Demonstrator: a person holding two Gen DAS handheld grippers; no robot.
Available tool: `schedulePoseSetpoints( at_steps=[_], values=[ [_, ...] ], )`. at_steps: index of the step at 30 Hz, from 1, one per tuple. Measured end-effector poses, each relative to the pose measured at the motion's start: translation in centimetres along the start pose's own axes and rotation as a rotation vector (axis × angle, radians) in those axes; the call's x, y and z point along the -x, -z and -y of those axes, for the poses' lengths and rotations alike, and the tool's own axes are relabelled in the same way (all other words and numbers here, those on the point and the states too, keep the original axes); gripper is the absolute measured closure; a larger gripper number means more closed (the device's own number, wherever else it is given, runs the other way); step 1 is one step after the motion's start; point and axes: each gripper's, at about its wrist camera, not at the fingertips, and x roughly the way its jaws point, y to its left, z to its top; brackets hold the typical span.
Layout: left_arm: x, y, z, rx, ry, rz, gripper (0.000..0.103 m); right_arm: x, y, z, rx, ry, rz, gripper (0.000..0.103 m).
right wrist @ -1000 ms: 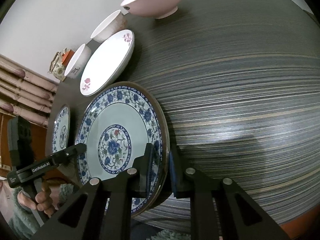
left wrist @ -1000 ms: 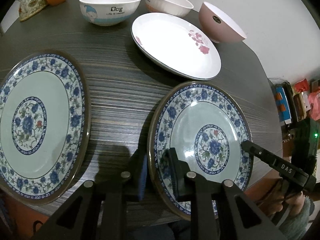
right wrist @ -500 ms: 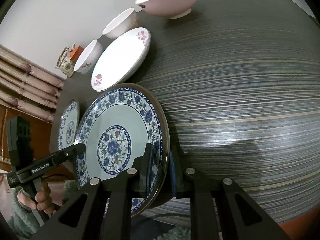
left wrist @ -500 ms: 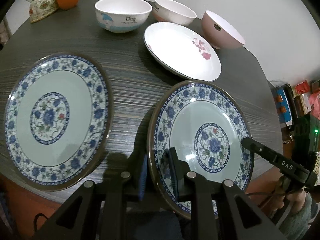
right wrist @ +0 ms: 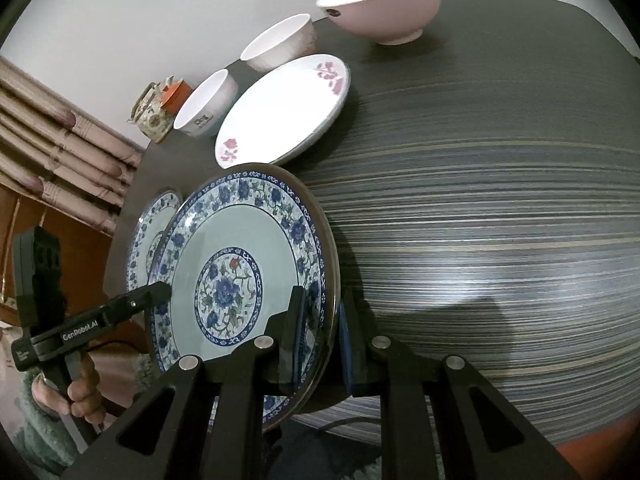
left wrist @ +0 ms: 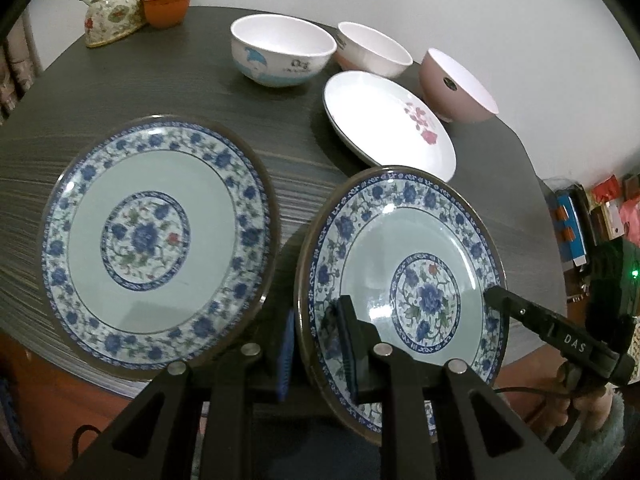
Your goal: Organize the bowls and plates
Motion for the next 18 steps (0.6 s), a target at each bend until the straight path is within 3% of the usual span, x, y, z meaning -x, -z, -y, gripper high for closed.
schedulePoseSetpoints(
  at_steps=[18],
  values=[
    [3.0, -1.7, -5.4, 0.079, -0.060, 0.093, 0.082, -2.2, -1.6, -5.1, 0.056, -0.012, -0.026, 0.087]
  ],
)
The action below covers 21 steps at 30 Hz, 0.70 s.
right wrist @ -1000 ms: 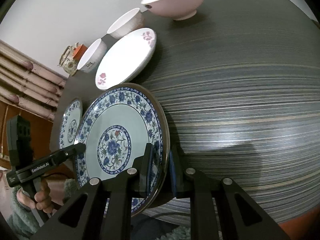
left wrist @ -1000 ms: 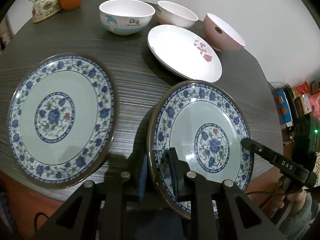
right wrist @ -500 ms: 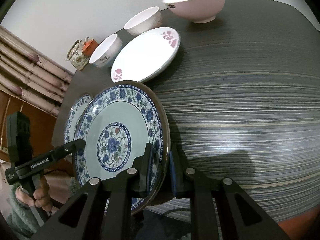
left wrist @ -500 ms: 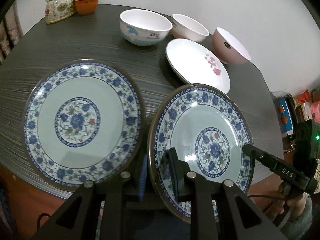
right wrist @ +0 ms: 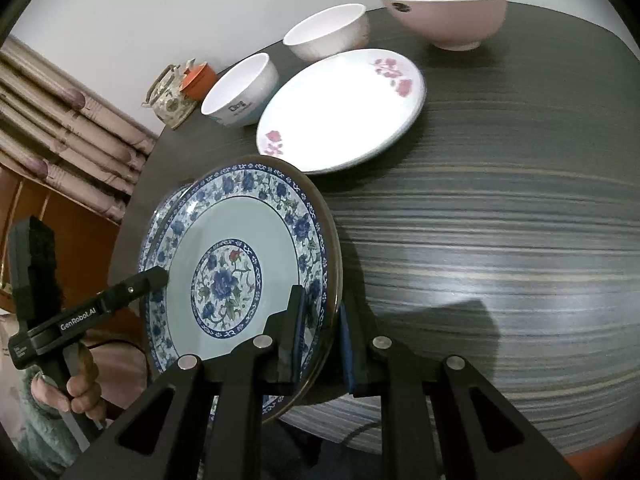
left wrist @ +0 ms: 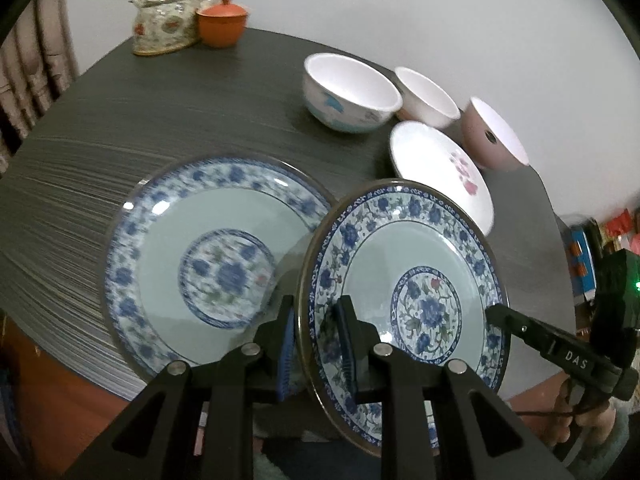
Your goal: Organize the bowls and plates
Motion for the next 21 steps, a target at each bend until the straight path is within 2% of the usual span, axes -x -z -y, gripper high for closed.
schedulePoseSetpoints(
  at_steps=[17, 21],
  values=[
    [1.0, -2.3, -8.5, 0.181, -0.099, 0.064, 0.082, -5.8, -3.0, -7.6, 0.082, 0.000, -0.066, 0.086],
    [1.5, -2.7, -10.3, 0.218, -0.148, 0.081, 0.082, -7.2, -3.7, -9.7, 0.105, 0.000, -0.082, 0.086]
  ],
)
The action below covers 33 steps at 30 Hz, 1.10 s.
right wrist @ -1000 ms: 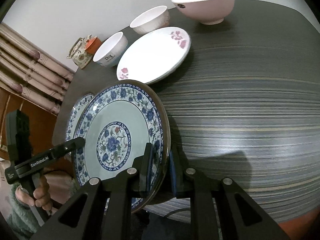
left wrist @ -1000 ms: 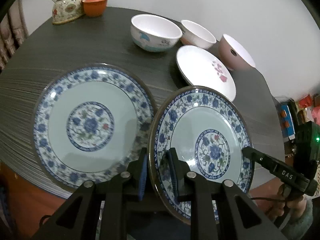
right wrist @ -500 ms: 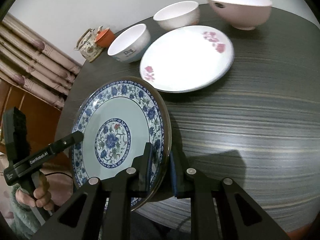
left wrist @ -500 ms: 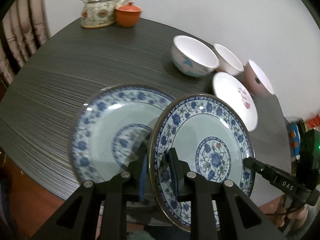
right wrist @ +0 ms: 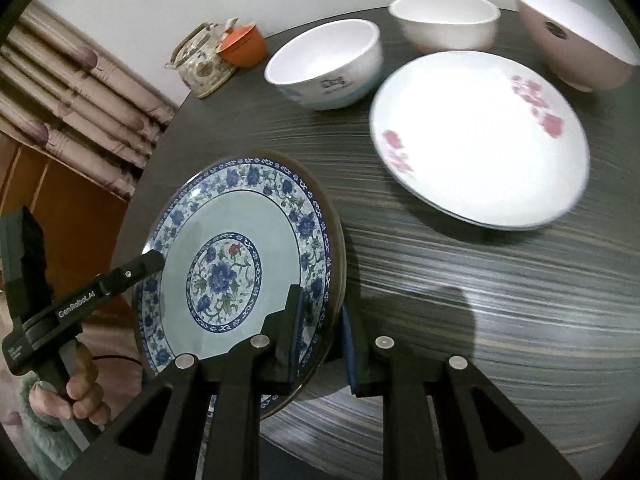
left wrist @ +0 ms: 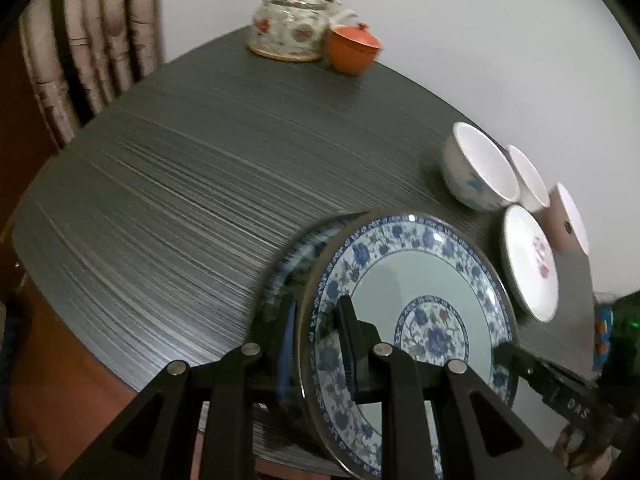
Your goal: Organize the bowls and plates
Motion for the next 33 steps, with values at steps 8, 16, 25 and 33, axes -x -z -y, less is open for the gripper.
schedulePoseSetpoints(
  at_steps=[8, 16, 25, 33],
  values=[
    [-0.4, -0.5, -2.0, 0.043, -0.053, -0.002, 0.082, -1.9, -0.5, -2.8, 0.042, -0.007, -0.025, 0.085],
    [-0.7, 0.0, -1.3, 0.013, -0.121, 0.001, 0.079, -2.7, -0.2, -3.8, 0.070, 0.009, -0.038, 0.083],
    [-1.4, 0.6, -0.7, -0.009, -0.166, 0.002, 0.074, -3.0, 0.3, -5.9, 0.185, 0.108, 0.011, 0.076],
    [-2.2, 1.2, 0.3, -0.028, -0.215, 0.025, 0.072, -3.1, 0.8, -7.3, 0.281, 0.204, 0.050, 0.068]
  ],
)
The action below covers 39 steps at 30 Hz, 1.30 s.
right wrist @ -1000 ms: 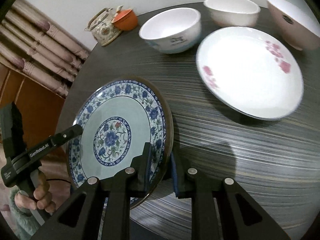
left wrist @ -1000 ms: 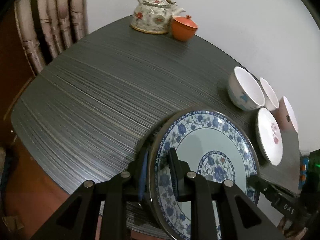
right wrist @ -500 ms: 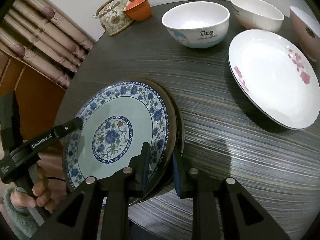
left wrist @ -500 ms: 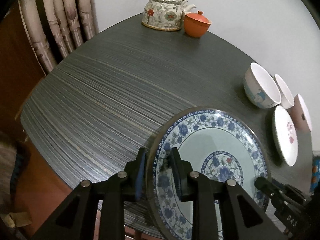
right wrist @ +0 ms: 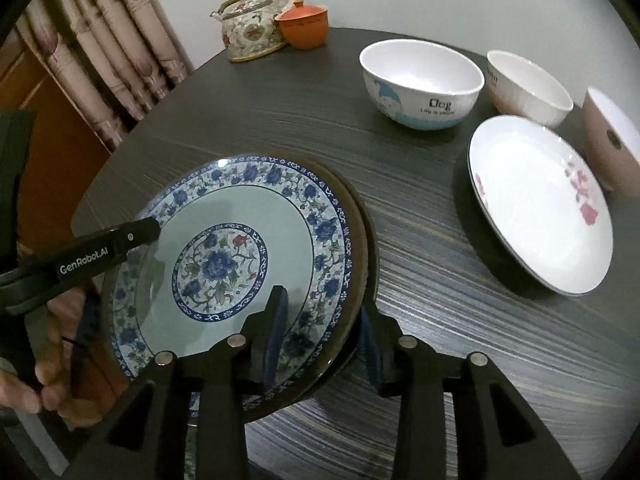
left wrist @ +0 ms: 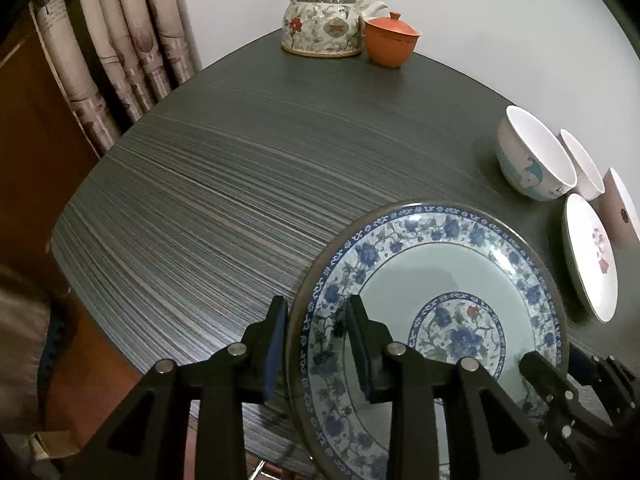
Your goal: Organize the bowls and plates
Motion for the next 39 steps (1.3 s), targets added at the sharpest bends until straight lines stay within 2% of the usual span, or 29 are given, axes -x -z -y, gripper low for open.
schedulePoseSetpoints(
  at_steps=[2, 3, 6, 9, 12, 15, 17, 27, 39],
  values=[
    [-0.1, 0.9, 0.6, 0.015, -0.033, 0.059, 0.072, -0.1, 0.0, 0.1, 0.004, 0.009, 0.004, 0.067],
    [0.1, 1.4, 1.3, -0.005, -0.074, 0.102, 0.072, -0.1, -0.1, 0.0, 0.017, 0.018, 0.008, 0.065],
    [0.2, 2.2, 3.3, -0.108, -0.176, 0.140, 0.071, -0.4, 0.1, -0.3, 0.051, 0.056, 0.013, 0.061],
    [0.7, 2.0, 3.0, -0.081, -0.146, 0.127, 0.071, -0.4, 0.2, -0.4, 0.078, 0.051, 0.022, 0.059],
    [1.7, 1.4, 2.5, -0.047, -0.107, 0.115, 0.071, -0.6, 0.2, 0.1, 0.054, 0.027, 0.014, 0.058],
    [2.7, 1.0, 3.2, -0.091, -0.124, 0.132, 0.072, -1.3, 0.2, 1.0, -0.002, -0.016, -0.019, 0.058],
    [3.2, 0.8, 3.7, -0.109, -0.107, 0.146, 0.072, -1.4, 0.3, 1.0, -0.007, -0.029, -0.020, 0.058],
    [2.8, 0.8, 4.7, -0.139, -0.028, 0.101, 0.071, -1.1, 0.4, 0.9, -0.018, -0.026, -0.008, 0.058],
    [3.4, 1.5, 5.8, -0.186, -0.008, 0.120, 0.070, 1.9, 0.4, 1.9, -0.066, -0.022, 0.087, 0.055]
  ],
)
